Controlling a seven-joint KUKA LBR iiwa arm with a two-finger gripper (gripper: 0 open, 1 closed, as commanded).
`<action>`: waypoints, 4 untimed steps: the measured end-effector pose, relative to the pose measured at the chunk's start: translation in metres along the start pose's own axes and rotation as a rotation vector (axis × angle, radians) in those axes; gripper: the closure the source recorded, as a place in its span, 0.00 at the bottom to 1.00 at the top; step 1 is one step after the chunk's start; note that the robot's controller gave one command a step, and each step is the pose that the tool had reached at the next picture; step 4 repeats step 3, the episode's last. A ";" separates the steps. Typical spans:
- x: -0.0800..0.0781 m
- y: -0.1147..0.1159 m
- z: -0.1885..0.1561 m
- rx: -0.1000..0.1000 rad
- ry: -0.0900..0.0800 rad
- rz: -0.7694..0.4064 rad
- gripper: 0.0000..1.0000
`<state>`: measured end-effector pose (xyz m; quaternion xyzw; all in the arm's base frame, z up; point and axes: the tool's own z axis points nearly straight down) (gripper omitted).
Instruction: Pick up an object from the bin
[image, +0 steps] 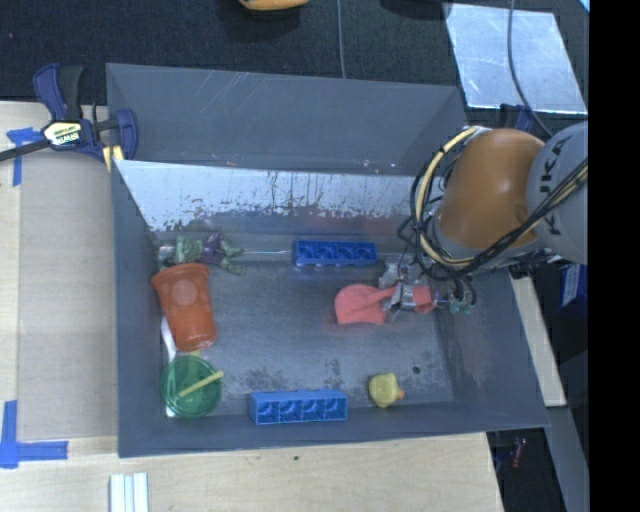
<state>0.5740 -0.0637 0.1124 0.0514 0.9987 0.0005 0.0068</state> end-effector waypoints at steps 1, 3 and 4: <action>-0.008 0.025 0.027 0.003 -0.001 -0.144 1.00; -0.006 0.064 -0.107 -0.002 0.005 -0.253 1.00; -0.006 0.064 -0.107 -0.002 0.005 -0.253 1.00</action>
Offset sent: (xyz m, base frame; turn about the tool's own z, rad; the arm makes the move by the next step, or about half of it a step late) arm 0.0429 -0.0239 0.2572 -0.3945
